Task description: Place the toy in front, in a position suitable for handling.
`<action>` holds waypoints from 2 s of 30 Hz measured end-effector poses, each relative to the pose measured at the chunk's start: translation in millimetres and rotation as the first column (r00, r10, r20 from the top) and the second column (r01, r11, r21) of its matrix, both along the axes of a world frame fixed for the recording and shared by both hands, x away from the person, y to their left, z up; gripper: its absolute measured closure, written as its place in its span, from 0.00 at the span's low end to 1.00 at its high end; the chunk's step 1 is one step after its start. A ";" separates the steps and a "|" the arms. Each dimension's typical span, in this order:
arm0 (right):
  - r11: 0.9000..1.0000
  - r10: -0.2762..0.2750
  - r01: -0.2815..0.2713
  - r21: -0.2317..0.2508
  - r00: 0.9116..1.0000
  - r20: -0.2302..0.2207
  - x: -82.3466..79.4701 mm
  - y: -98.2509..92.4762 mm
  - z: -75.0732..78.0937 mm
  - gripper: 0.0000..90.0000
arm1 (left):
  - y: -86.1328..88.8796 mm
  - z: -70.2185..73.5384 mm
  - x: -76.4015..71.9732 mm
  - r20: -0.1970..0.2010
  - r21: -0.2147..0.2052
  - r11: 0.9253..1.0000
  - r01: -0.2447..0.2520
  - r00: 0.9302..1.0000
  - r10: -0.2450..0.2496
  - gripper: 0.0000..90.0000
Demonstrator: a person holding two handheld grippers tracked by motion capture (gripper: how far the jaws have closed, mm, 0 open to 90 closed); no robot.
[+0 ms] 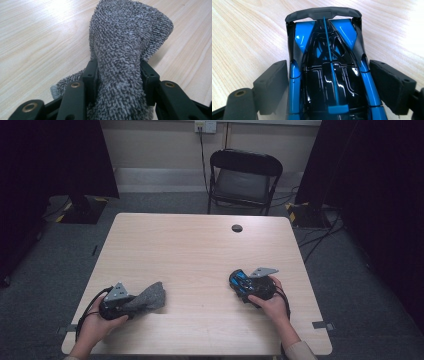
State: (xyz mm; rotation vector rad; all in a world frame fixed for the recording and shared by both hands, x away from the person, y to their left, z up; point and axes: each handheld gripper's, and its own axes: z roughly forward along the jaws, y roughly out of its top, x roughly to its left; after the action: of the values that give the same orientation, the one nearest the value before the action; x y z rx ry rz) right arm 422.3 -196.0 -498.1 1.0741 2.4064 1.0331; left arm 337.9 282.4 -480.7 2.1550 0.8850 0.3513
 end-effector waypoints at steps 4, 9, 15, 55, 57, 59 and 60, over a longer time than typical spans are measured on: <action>1.000 0.023 -0.023 -0.001 1.000 -0.004 0.7 -0.8 1.4 0.29 | 0.4 0.3 -0.1 0.001 -0.002 1.000 0.002 1.000 -0.002 0.65; 0.999 0.032 -0.033 -0.028 0.999 -0.035 1.2 -0.8 5.3 0.29 | 1.4 2.2 -0.2 0.008 -0.022 1.000 -0.004 1.000 0.004 0.67; 0.999 0.031 -0.032 -0.035 0.998 -0.050 1.2 -2.1 7.0 0.29 | 0.5 5.1 0.2 0.012 -0.040 0.999 -0.002 1.000 0.003 0.69; 0.979 0.204 -0.204 0.008 0.977 -0.060 -4.4 70.1 35.4 0.30 | -1.4 7.0 0.6 0.022 -0.037 0.999 0.004 1.000 -0.003 0.69; 0.977 0.214 -0.214 0.011 0.974 -0.070 -4.0 77.0 31.8 0.31 | -1.1 7.1 0.5 0.023 -0.036 0.999 0.004 1.000 -0.004 0.69; 0.976 0.217 -0.217 0.007 0.974 -0.069 -3.9 79.7 30.0 0.31 | -0.3 7.2 0.2 0.023 -0.037 0.999 0.003 1.000 -0.002 0.69; 0.976 0.219 -0.219 0.005 0.973 -0.074 -3.9 82.2 28.3 0.31 | 0.0 7.2 0.0 0.024 -0.038 0.999 0.002 1.000 -0.001 0.69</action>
State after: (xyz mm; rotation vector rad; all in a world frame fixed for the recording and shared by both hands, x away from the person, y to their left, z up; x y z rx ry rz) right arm 418.3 -113.8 -469.8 0.8743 2.6323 1.0739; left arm 337.9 282.4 -473.5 2.1119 0.8695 0.3564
